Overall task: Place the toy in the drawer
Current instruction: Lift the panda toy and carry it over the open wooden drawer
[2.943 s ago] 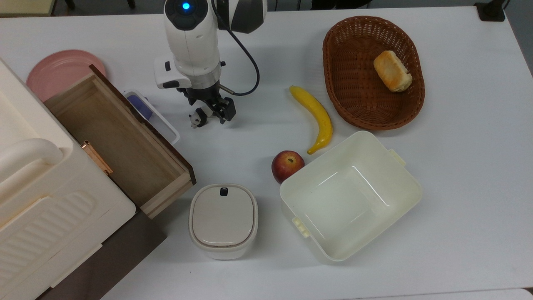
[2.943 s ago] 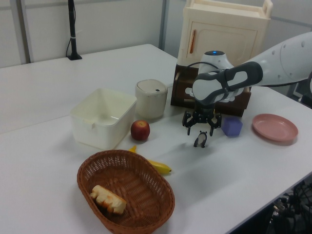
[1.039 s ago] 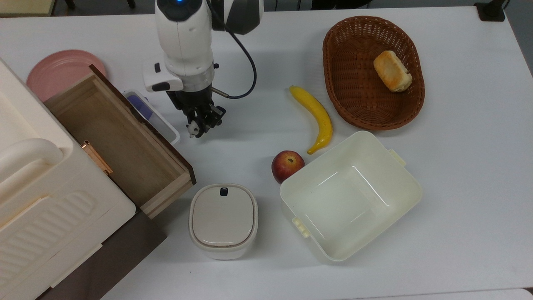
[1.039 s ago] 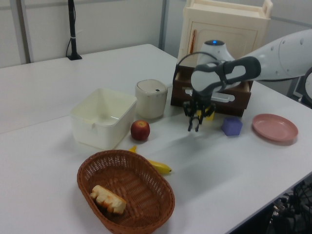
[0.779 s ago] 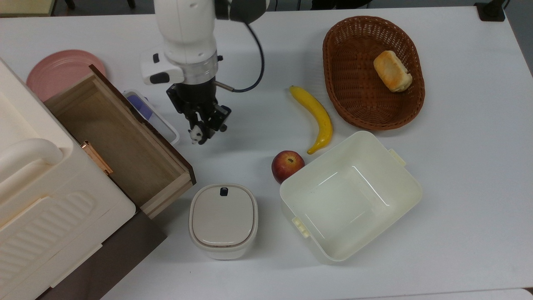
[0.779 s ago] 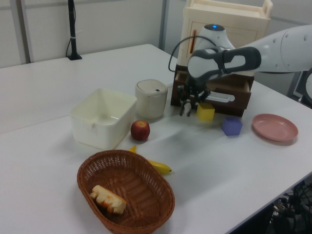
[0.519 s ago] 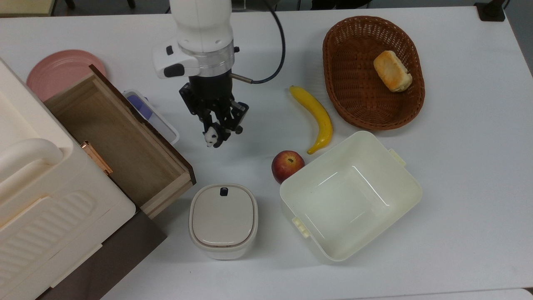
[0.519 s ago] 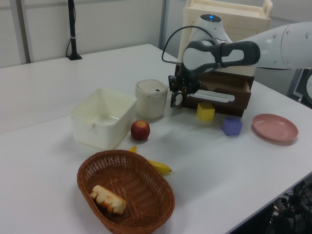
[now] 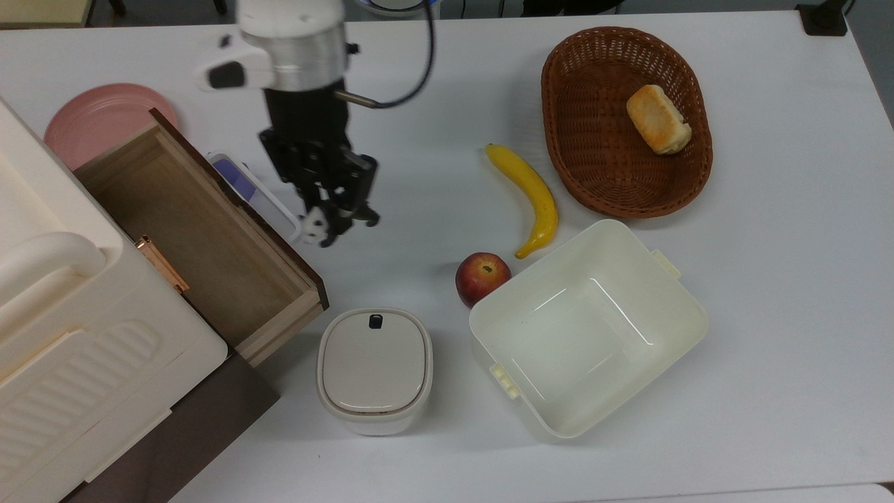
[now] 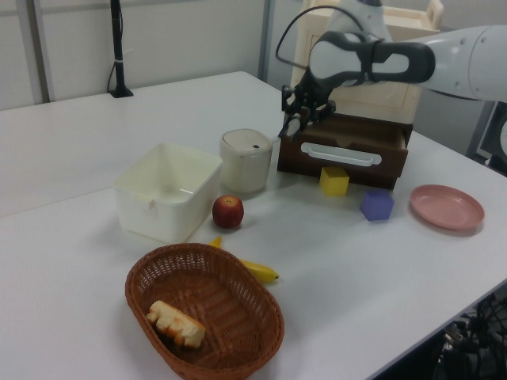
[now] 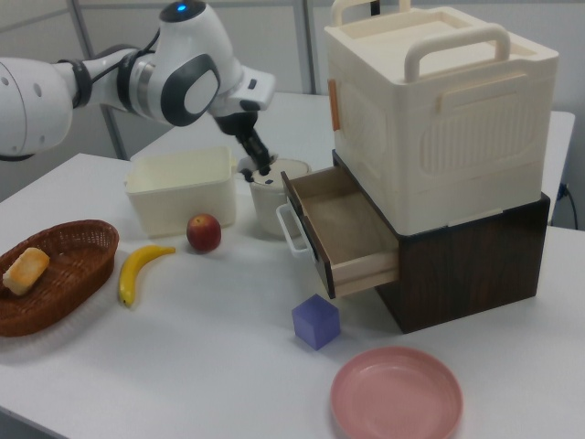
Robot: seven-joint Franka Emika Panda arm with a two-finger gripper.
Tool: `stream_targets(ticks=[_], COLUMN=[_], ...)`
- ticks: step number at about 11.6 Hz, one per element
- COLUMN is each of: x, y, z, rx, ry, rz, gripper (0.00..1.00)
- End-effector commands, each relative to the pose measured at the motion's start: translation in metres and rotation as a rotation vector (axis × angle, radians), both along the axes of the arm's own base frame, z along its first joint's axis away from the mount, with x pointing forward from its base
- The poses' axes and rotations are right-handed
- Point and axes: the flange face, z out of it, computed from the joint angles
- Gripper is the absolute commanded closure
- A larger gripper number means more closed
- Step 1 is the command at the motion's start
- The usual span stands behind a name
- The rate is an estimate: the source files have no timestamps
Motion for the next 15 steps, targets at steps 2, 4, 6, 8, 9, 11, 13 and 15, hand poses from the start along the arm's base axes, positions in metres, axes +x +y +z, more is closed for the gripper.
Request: stream_targets(ticks=[2,4,6,8,9,11,13,15], x=[-0.006,-0.013,-0.013,-0.011,-0.01,-0.01,-0.009,-0.009], y=[-0.075,-0.115,-0.143,-0.157,-0.163,-0.167,-0.167,-0.166], z=[0.03,0.025,0.005,-0.017,-0.026,-0.035,-0.042,-0.047], rx=[-0.007,-0.033,-0.047,-0.049,-0.051,-0.057,-0.056,-0.053], ry=[-0.053,-0.049,-0.025,0.006,0.019,0.033,0.044,0.052], rz=[-0.012,-0.017,-0.015,-0.016,-0.015,-0.005,-0.004,-0.006], gripper=[1.0,1.0,1.0,1.0,1.0,1.0,1.0,0.6])
